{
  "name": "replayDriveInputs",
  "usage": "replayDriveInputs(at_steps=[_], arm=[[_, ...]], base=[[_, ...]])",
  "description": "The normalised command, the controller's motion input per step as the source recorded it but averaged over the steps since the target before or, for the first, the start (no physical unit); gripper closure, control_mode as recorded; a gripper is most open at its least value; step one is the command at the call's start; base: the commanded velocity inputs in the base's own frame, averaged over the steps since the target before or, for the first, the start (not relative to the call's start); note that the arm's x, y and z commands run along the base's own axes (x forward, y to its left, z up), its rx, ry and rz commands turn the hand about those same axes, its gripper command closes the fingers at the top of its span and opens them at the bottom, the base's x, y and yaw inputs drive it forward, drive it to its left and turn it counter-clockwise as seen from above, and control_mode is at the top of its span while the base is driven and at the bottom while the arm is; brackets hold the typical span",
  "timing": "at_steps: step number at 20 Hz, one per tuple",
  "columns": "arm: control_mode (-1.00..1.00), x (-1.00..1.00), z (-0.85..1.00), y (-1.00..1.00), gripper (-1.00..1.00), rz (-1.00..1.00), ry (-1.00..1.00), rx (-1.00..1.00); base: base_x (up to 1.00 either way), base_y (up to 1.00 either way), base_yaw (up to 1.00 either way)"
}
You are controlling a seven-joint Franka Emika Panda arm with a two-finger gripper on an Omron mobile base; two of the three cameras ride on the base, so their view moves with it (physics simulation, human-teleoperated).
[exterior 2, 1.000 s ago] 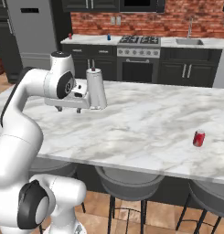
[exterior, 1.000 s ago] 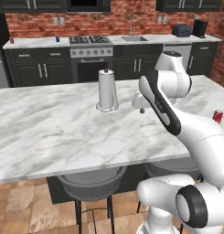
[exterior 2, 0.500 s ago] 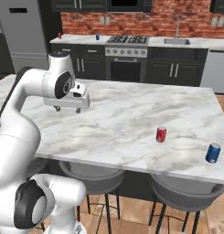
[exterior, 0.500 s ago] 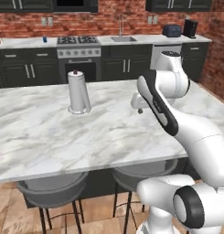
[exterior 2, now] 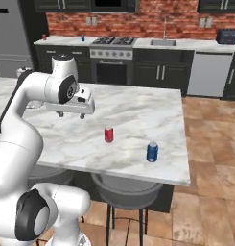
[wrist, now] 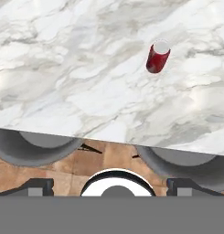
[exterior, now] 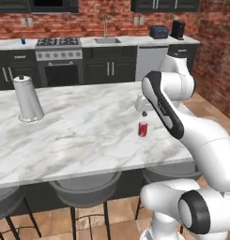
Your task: Four empty soda cans are scattered around the kitchen. Gather all the cans and cluster them next to the stove for recycling.
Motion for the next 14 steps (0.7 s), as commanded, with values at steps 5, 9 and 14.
replayDriveInputs(at_steps=[5, 9, 14], arm=[[1.00, 0.00, 0.00, 0.00, -1.00, 0.00, 0.00, 0.00], [1.00, 0.00, 0.00, 0.00, -1.00, 0.00, 0.00, 0.00], [1.00, 0.00, 0.00, 0.00, -1.00, 0.00, 0.00, 0.00]], base=[[0.00, -0.99, 0.00], [0.03, -0.67, -0.01], [0.33, 0.03, -0.16]])
